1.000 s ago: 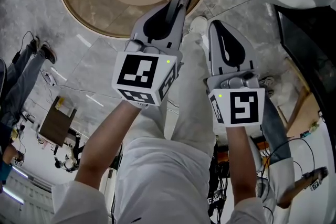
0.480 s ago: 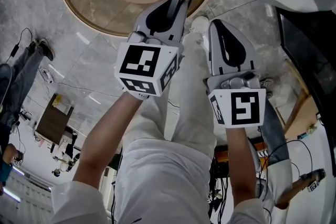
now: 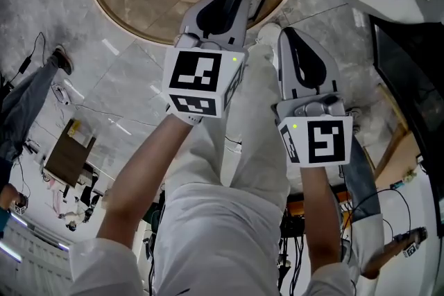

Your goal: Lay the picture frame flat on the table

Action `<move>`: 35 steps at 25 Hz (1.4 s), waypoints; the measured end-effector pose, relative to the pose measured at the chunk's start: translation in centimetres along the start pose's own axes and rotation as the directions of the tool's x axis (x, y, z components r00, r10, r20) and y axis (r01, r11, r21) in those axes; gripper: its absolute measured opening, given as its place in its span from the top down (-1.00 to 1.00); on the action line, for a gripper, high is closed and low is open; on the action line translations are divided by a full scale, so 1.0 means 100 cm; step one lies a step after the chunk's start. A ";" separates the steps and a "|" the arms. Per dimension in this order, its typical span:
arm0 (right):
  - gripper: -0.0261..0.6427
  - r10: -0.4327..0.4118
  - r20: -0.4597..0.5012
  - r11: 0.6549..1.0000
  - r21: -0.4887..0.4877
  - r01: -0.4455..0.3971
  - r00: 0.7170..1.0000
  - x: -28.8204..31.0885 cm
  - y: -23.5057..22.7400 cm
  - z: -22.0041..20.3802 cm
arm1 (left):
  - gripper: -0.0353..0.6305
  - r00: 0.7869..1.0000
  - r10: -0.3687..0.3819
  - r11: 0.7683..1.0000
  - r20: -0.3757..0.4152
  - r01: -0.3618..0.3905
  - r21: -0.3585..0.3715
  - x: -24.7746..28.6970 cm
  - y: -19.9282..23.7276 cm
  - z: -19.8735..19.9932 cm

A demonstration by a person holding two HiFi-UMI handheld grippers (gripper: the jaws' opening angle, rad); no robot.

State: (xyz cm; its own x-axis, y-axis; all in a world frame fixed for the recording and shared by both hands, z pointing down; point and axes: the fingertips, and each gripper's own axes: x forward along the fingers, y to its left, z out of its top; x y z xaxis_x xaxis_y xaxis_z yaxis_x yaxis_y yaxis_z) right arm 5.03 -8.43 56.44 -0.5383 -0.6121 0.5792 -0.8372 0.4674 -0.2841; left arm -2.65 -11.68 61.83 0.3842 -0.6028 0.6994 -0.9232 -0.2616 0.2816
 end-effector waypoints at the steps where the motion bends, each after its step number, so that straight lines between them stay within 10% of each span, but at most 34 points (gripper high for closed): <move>1: 0.90 0.001 -0.001 1.000 -0.001 -0.001 1.000 0.001 0.001 0.000 | 0.69 1.000 0.007 1.000 -0.001 -0.007 0.005 0.000 0.003 0.000; 14: 0.90 0.007 -0.007 1.000 0.016 -0.007 1.000 0.014 0.001 -0.003 | 0.60 0.988 0.136 0.991 -0.070 -0.136 0.004 0.012 0.070 -0.024; 35: 0.90 0.038 -0.031 0.999 0.012 -0.037 0.999 0.037 0.013 -0.020 | 0.41 0.994 0.095 0.989 -0.058 -0.101 -0.111 0.059 0.135 -0.072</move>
State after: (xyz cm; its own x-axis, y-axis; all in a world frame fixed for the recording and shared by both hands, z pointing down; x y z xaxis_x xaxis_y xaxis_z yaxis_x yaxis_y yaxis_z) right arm 2.15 -8.84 59.71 -0.5663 -0.5737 0.5917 -0.8175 0.4821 -0.3150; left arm -12.90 -13.33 74.51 0.2936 -0.5800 0.7599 -0.9529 -0.1140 0.2812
